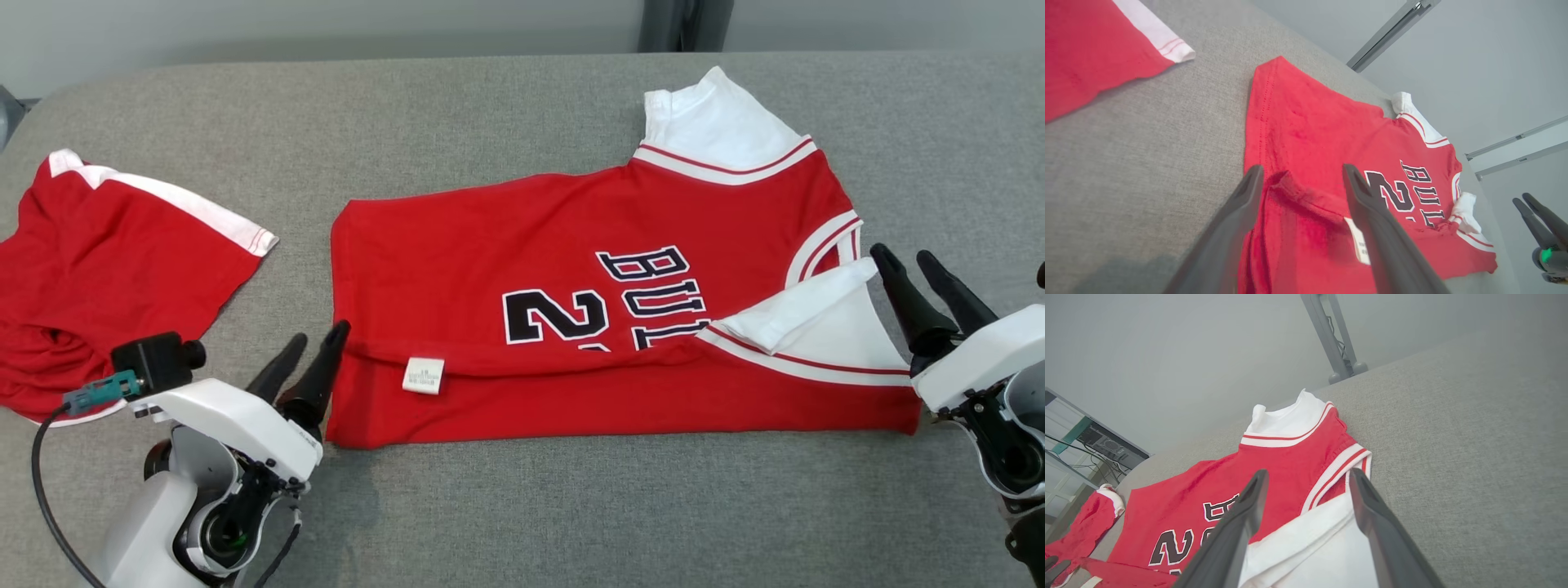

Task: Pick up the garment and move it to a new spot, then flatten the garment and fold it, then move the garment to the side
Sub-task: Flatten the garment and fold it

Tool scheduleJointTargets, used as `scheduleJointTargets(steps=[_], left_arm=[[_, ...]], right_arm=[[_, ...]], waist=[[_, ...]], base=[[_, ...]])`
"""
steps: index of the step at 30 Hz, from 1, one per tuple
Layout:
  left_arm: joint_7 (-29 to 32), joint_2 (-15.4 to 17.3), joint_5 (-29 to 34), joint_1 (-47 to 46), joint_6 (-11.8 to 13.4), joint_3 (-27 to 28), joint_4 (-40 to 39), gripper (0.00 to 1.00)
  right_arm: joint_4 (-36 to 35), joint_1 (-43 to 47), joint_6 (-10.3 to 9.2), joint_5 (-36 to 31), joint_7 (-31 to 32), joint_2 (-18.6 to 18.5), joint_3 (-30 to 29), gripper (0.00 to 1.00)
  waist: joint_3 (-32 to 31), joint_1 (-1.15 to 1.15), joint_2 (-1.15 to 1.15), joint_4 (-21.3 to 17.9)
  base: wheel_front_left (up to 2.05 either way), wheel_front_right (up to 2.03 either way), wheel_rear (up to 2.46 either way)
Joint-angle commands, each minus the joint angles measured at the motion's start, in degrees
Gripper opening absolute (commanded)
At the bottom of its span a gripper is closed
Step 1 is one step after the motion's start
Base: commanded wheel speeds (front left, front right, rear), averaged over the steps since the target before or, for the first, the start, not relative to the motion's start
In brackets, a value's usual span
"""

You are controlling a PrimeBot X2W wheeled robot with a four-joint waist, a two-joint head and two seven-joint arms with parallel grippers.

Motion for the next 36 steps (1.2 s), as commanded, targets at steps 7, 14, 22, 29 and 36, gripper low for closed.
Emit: scheduleJointTargets(steps=[7, 14, 22, 29, 36], left_arm=[[-9.4, -0.8, 3.4, 1.3, 1.5, 2.4, 0.0, 1.0], [-16.1, -2.9, 7.2, 5.8, 2.3, 1.8, 1.9, 1.0], [-18.2, -6.4, 15.5, 10.5, 3.6, 0.8, 6.0, 1.0], [-18.3, -9.2, 24.3, 12.4, 6.3, 6.1, 7.7, 1.0], [-18.2, -11.9, 28.4, 12.3, 4.8, 8.1, 13.8, 1.0]], right_arm=[[-2.2, 4.1, -0.02, -3.8, -8.5, -0.4, 0.2, 1.0], [-5.1, 11.1, -0.02, -11.8, -17.2, 3.3, -3.0, 1.0], [-10.4, 18.3, -0.02, -20.9, -19.9, 11.1, -10.5, 1.0], [-12.5, 20.8, -0.02, -25.5, -20.1, 14.5, -12.5, 1.0], [-13.0, 20.6, -0.02, -27.2, -20.1, 15.3, -12.2, 1.0]], waist=[[-3.4, 0.0, 0.0, -0.6], [-6.9, 0.0, 0.0, -1.6], [-9.5, 0.0, 0.0, -3.1], [-10.1, 0.0, 0.0, -3.9], [-10.3, 0.0, 0.0, -5.7]], base=[[0.0, 0.0, 0.0], [0.0, 0.0, 0.0], [0.0, 0.0, 0.0], [0.0, 0.0, 0.0], [0.0, 0.0, 0.0]])
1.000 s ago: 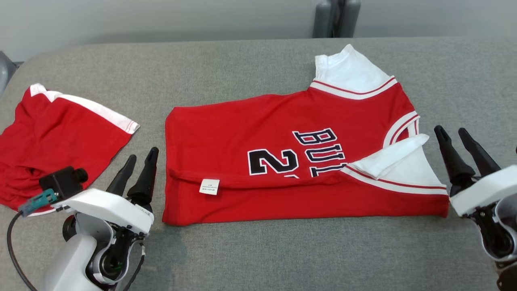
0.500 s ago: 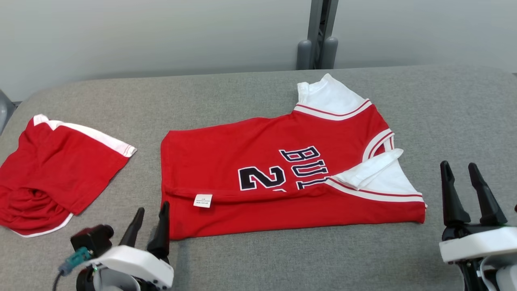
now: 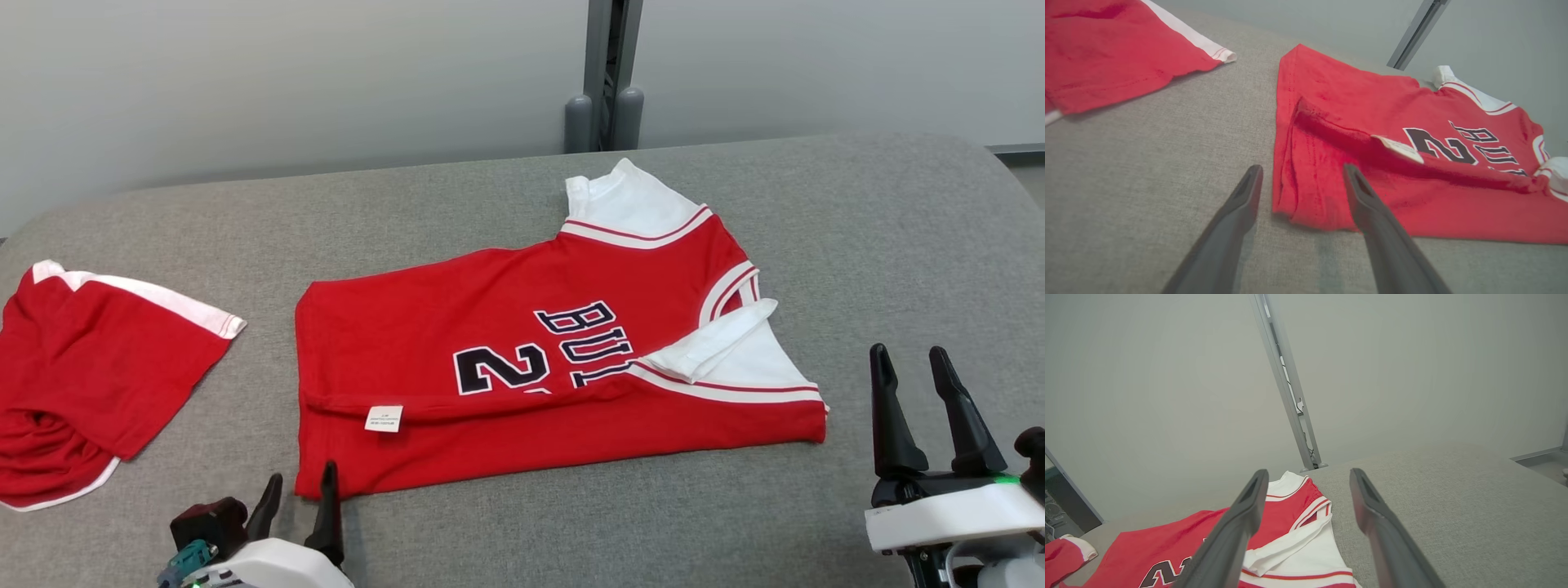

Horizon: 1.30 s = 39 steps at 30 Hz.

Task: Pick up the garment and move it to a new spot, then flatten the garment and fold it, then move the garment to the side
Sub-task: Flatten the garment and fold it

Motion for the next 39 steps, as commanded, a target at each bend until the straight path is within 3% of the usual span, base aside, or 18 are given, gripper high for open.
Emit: scheduleJointTargets(steps=[1, 15, 16, 18, 26, 39], left_arm=[[-0.1, -0.2, 0.7, -0.8, -0.6, 0.0, 1.6, 1.0], [0.0, -2.6, -1.3, -5.4, -3.8, 3.0, 15.2, 1.0], [0.0, -2.7, -1.5, -5.7, -4.2, 3.0, 16.0, 0.92], [0.1, -2.9, -1.4, -6.5, -5.2, 2.6, 17.4, 0.0], [-0.1, -2.8, 1.1, -7.7, -6.1, 3.8, 14.7, 0.0], [0.0, -4.2, 5.1, -5.7, -7.4, 2.0, 8.6, 0.0]], right_arm=[[-0.1, 0.1, -0.02, -0.2, -0.4, -0.1, 0.0, 1.0], [0.0, -0.1, -0.02, -1.9, -0.3, -0.1, 0.5, 1.0], [0.0, 0.0, -0.02, -1.9, -0.3, -0.1, 0.5, 1.0], [0.7, 0.1, -0.02, -1.9, -0.2, 0.0, 0.2, 1.0], [7.3, -1.6, -0.02, -0.2, 4.0, 0.9, -0.7, 1.0], [27.3, -10.1, -0.02, 7.3, 9.2, 1.2, -2.5, 1.0]], waist=[[0.1, 0.0, 0.0, -0.6], [1.4, 0.0, 0.0, -3.6], [1.5, 0.0, 0.0, -3.6], [1.7, 0.0, 0.0, -3.6], [2.4, 0.0, 0.0, -1.2], [3.4, 0.0, 0.0, 4.4]], base=[[0.0, 0.0, 0.0], [0.0, 0.0, 0.0], [0.0, 0.0, 0.0], [0.0, 0.0, 0.0], [0.0, 0.0, 0.0], [0.0, 0.0, 0.0]])
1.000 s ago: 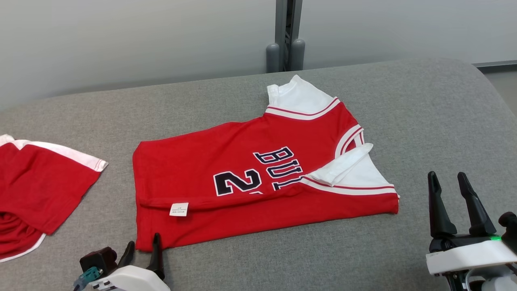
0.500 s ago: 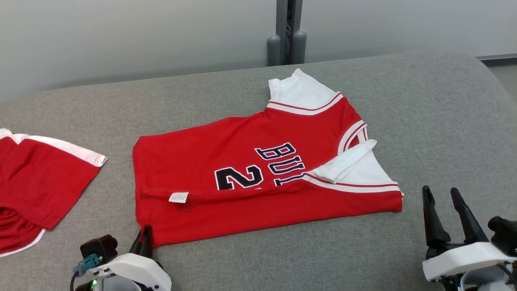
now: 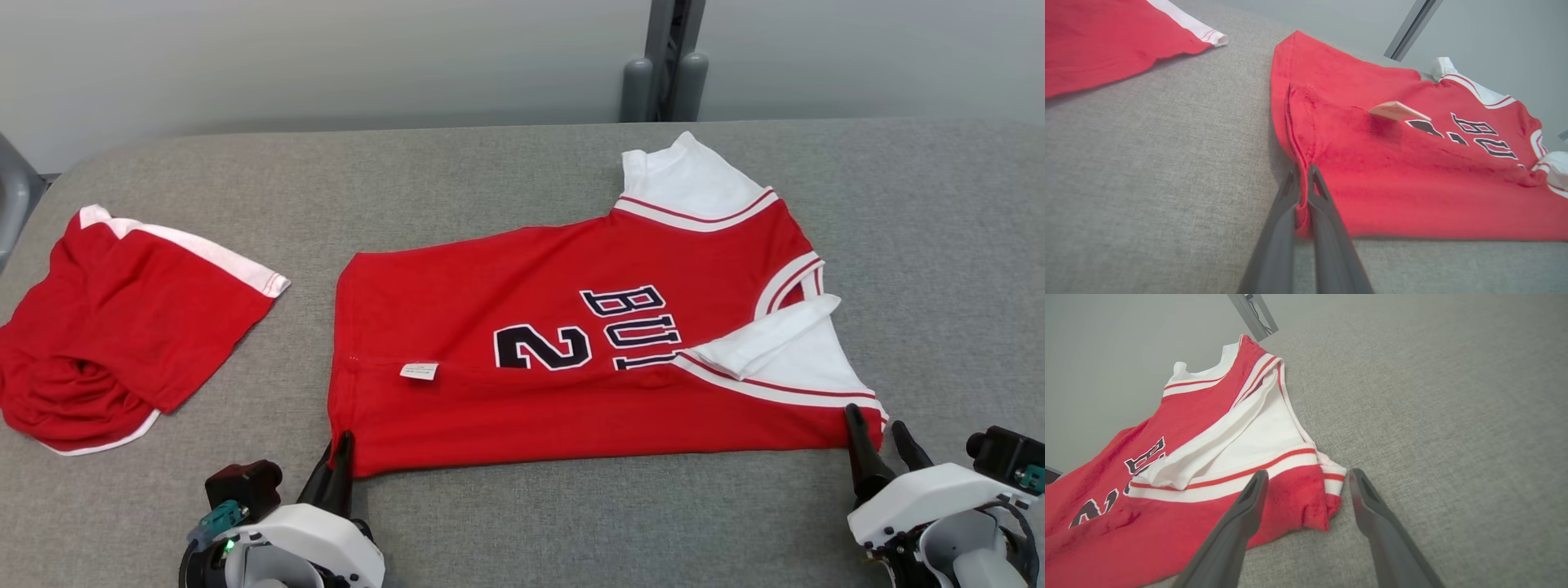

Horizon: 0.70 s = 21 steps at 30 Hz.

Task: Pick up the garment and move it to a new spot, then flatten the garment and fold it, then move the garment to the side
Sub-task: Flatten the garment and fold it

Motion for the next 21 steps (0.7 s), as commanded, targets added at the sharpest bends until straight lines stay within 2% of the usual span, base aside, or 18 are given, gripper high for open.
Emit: scheduleJointTargets(steps=[1, 4, 5, 6, 7, 8, 16, 21], left_arm=[[0.1, 0.2, 0.3, 0.1, -0.1, 0.0, -0.1, 0.0], [0.0, 0.1, 0.5, -0.1, 0.0, -0.4, -0.5, 0.0], [0.0, 0.2, 0.7, -0.1, 0.0, -0.6, -0.7, 0.0], [0.0, 0.2, 0.6, -0.1, 0.1, -0.6, -0.8, 0.0], [0.0, 0.3, 0.7, -0.1, 0.1, -0.7, -0.9, 0.0], [0.0, 0.3, 0.7, -0.1, 0.2, -0.7, -1.0, 0.0], [0.1, 1.4, 1.5, 0.4, 0.6, -1.5, -1.4, 0.0], [0.8, 2.2, 1.2, 1.4, 0.7, -1.7, -1.4, 0.0]], right_arm=[[1.0, -0.9, -0.02, 0.7, 0.1, -0.7, 0.3, 1.0], [4.0, -2.7, -0.02, 2.4, 0.1, -1.3, 1.1, 1.0], [5.6, -3.8, -0.02, 3.1, -0.2, -1.8, 2.1, 0.96], [6.1, -4.4, -0.02, 3.6, -0.3, -1.8, 2.7, 0.54], [6.6, -4.8, -0.02, 4.1, -0.4, -1.9, 3.4, 0.18], [6.8, -5.1, -0.02, 4.3, -0.6, -2.2, 4.2, 0.0], [7.4, -5.5, -0.02, 7.4, -4.1, -4.6, 8.4, 0.0], [7.0, -3.2, -0.04, 9.8, -5.6, -6.1, 8.3, 0.0]], waist=[[0.1, 0.0, 0.0, 0.6], [0.2, 0.0, 0.0, 1.0], [0.3, 0.0, 0.0, 1.2], [0.3, 0.0, 0.0, 1.3], [0.4, 0.0, 0.0, 1.3], [0.4, 0.0, 0.0, 1.3], [-0.4, 0.0, 0.0, 0.6], [-1.9, 0.0, 0.0, -0.2]], base=[[0.0, 0.0, 0.0], [0.0, 0.0, 0.0], [0.0, 0.0, 0.0], [0.0, 0.0, 0.0], [0.0, 0.0, 0.0], [0.0, 0.0, 0.0], [0.0, 0.0, 0.0], [0.0, 0.0, 0.0]])
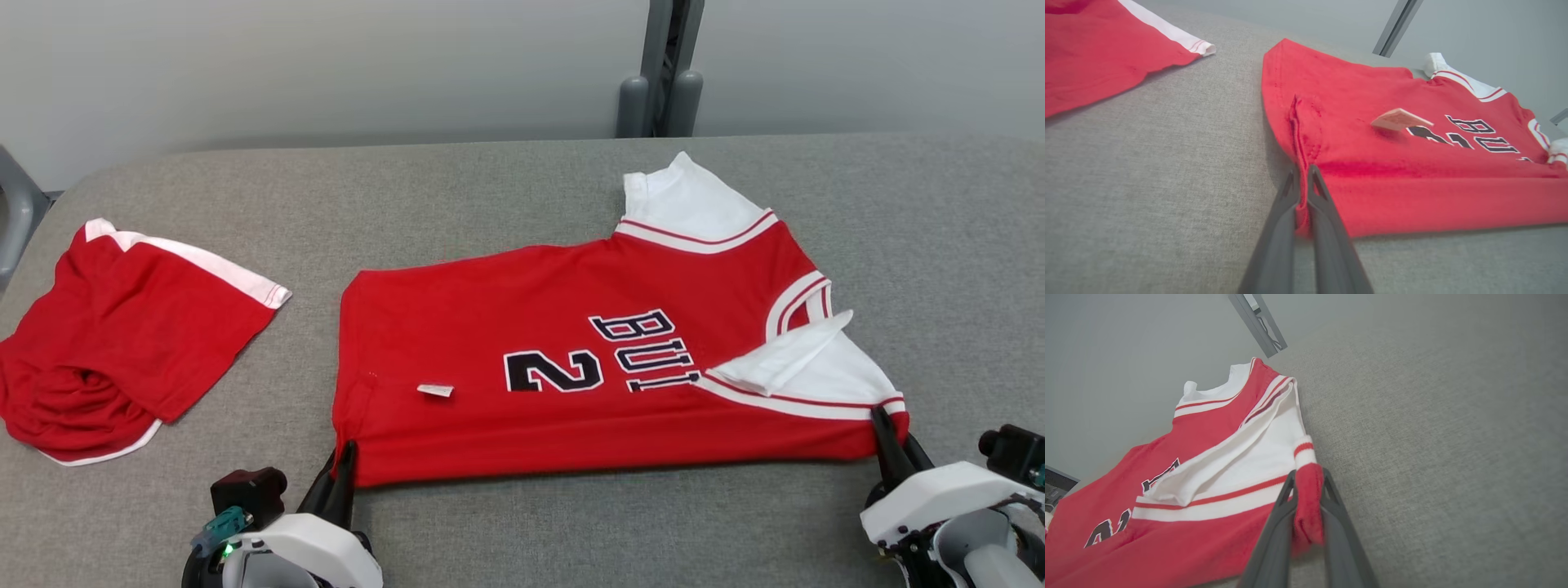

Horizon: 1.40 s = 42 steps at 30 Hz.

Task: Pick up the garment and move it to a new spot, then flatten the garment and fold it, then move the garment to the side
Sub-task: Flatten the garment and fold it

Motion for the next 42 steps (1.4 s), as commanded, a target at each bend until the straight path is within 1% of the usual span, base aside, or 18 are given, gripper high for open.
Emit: scheduleJointTargets(steps=[1, 5, 11, 15, 17, 25, 26, 27, 28, 32, 35, 39, 42], left_arm=[[0.1, 1.0, -0.1, 0.8, 0.4, 0.3, -0.1, 0.0], [0.9, 1.8, -0.2, 2.3, 0.5, 0.0, -0.6, 0.0], [2.4, 3.9, -1.0, 6.5, 1.0, 0.1, -2.3, 0.0], [3.6, 4.9, -0.8, 9.6, 1.3, -0.7, -4.5, 0.0], [4.1, 5.0, -0.8, 10.3, 1.3, -0.9, -5.2, 0.0], [6.4, 5.9, -1.2, 14.8, 3.0, -1.8, -11.0, 0.0], [6.8, 5.9, -1.3, 15.2, 3.4, -1.8, -11.5, 0.09], [7.0, 6.0, -1.3, 15.5, 3.9, -1.6, -11.9, 0.62], [7.2, 6.0, -1.3, 15.7, 4.4, -1.4, -12.5, 1.0], [7.8, 6.1, -1.7, 16.1, 5.7, -0.9, -14.6, 1.0], [7.8, 6.8, -1.4, 15.9, 7.0, -0.2, -16.2, 1.0], [6.7, 7.6, -1.2, 14.8, 8.2, 1.0, -18.9, 1.0], [4.7, 7.9, -0.4, 13.5, 9.1, 1.9, -20.7, 1.0]], right_arm=[[-0.4, 1.1, -0.06, 0.4, -0.7, -1.0, -0.2, 0.0], [-1.6, 3.9, -0.11, 1.2, -1.1, -1.6, -0.1, 0.0], [-4.2, 9.7, -0.12, 2.0, -1.2, -0.6, -0.6, 0.0], [-6.8, 14.2, -0.11, 2.1, 0.0, 0.7, -1.0, 0.0], [-7.3, 15.3, -0.11, 1.9, 0.3, 1.0, -1.6, 0.0], [-13.8, 20.5, -0.1, -1.3, 3.3, 3.3, -6.0, 0.0], [-14.4, 20.8, -0.1, -1.1, 4.0, 3.7, -7.0, 0.0], [-15.1, 21.0, -0.1, -1.1, 4.3, 4.0, -8.2, 0.42], [-15.7, 21.1, -0.11, -1.4, 4.8, 4.2, -9.4, 1.0], [-17.5, 20.7, -0.04, -3.7, 5.4, 5.8, -14.7, 1.0], [-19.8, 19.6, -0.04, -6.2, 6.3, 6.2, -16.6, 1.0], [-24.6, 18.2, -0.04, -10.8, 6.6, 6.1, -16.4, 1.0], [-29.3, 16.9, -0.04, -12.8, 5.3, 5.8, -14.7, 1.0]], waist=[[-0.7, 0.0, 0.0, -0.5], [-2.0, 0.0, 0.0, -1.2], [-4.7, 0.0, 0.0, -2.1], [-5.9, 0.0, 0.0, -2.2], [-6.1, 0.0, 0.0, -2.1], [-6.9, 0.0, 0.0, -2.3], [-6.9, 0.0, 0.0, -2.3], [-6.9, 0.0, 0.0, -2.3], [-6.9, 0.0, 0.0, -2.2], [-6.8, 0.0, 0.0, -2.1], [-6.6, 0.0, 0.0, -2.1], [-6.2, 0.0, 0.0, -2.2], [-5.6, 0.0, 0.0, -2.3]], base=[[0.0, 0.0, 0.0], [0.0, 0.0, 0.0], [0.0, 0.0, 0.0], [0.0, 0.0, 0.0], [0.0, 0.0, 0.0], [0.0, 0.0, 0.0], [0.0, 0.0, 0.0], [0.0, 0.0, 0.0], [0.0, 0.0, 0.0], [0.0, 0.0, 0.0], [0.0, 0.0, 0.0], [0.0, 0.0, 0.0], [0.0, 0.0, 0.0]])
